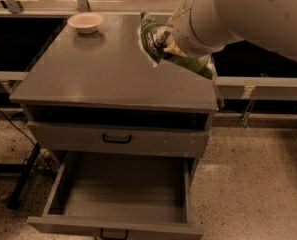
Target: Place green jalapeno chip bag into middle drawer
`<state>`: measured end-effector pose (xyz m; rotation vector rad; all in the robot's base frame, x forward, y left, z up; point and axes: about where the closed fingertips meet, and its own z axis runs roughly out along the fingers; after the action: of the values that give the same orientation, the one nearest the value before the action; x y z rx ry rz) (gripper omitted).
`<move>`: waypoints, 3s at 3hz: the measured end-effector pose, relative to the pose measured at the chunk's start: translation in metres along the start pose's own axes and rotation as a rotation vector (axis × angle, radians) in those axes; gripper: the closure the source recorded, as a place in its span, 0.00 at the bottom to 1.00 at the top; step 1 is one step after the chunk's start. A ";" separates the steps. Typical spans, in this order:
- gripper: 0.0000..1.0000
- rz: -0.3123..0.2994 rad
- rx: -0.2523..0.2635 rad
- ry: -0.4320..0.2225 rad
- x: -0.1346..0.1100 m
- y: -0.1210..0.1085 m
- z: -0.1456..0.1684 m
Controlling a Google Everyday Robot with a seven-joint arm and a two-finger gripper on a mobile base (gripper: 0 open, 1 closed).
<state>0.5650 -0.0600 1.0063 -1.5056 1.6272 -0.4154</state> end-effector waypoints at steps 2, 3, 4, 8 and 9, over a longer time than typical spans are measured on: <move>1.00 -0.045 -0.100 -0.099 -0.012 0.094 -0.013; 1.00 0.008 -0.198 -0.068 0.007 0.128 0.024; 1.00 0.013 -0.199 -0.066 0.008 0.129 0.026; 1.00 0.042 -0.369 -0.047 0.004 0.295 0.015; 1.00 0.085 -0.374 -0.013 0.010 0.300 0.019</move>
Offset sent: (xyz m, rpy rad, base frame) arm -0.1049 0.0428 -0.0966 0.0489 0.1529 0.1685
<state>0.3870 0.0016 0.7715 -1.6958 1.8225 -0.0530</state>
